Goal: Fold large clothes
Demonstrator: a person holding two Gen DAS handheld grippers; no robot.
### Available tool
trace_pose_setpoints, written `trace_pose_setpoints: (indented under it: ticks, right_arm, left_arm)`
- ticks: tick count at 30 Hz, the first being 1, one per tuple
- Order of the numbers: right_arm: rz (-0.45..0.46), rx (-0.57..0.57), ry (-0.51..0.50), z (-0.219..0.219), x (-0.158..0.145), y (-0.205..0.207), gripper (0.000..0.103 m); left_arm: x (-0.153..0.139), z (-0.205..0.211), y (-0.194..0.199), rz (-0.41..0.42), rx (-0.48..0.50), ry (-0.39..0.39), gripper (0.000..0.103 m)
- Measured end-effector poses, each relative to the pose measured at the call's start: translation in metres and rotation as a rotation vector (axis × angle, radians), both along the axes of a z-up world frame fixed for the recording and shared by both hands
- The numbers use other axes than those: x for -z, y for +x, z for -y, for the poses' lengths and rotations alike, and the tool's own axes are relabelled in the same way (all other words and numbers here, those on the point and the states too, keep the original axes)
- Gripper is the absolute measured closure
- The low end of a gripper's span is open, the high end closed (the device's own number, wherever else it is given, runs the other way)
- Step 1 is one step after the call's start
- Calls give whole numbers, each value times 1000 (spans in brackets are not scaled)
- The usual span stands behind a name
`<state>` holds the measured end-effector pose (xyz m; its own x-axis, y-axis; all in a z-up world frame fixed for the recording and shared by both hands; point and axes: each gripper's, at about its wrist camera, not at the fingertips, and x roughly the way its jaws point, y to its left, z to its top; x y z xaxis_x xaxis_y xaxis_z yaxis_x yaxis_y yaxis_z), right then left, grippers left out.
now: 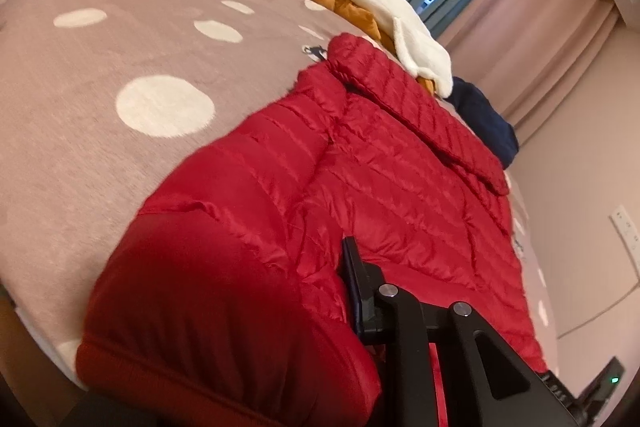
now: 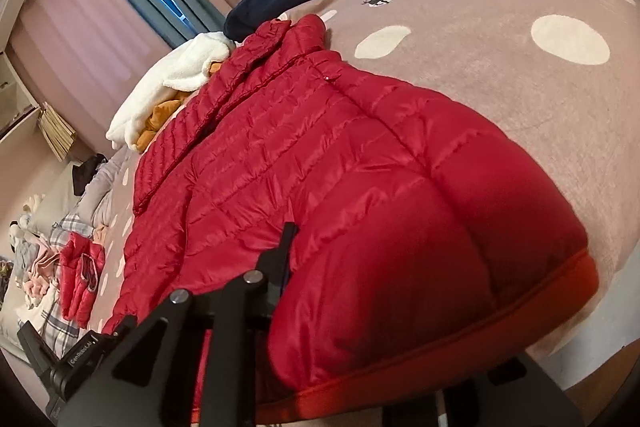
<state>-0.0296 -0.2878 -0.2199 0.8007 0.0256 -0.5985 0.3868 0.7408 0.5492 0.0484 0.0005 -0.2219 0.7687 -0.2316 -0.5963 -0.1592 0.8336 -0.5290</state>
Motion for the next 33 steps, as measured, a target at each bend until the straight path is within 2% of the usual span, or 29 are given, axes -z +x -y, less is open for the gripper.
trace_pose_setpoints:
  ticks: [5, 7, 11, 16, 19, 23, 27, 33]
  right_arm:
    - [-10, -16, -89, -14, -13, -1, 85]
    - [-15, -24, -117, -18, -17, 0, 86]
    - [6, -33, -106, -17, -24, -2, 87]
    - [98, -55, -129, -22, -57, -15, 88]
    - [156, -62, -140, -25, -77, -24, 88]
    - [209, -81, -148, -29, -99, -35, 88]
    - [263, -89, -162, -34, -116, -48, 88]
    - [334, -107, -173, -39, -138, -66, 88]
  left_arm:
    - [-9, 0, -6, 24, -28, 56, 81]
    - [-9, -6, -7, 8, -34, 32, 82]
    - [-18, -11, -10, 12, -45, 5, 84]
    - [-50, -14, -28, 105, -69, 46, 85]
    - [-68, -19, -40, 148, -73, 36, 85]
    - [-88, -26, -52, 170, -85, 17, 85]
    - [-106, -26, -64, 206, -94, 45, 85]
    - [-131, -34, -87, 266, -102, 31, 85]
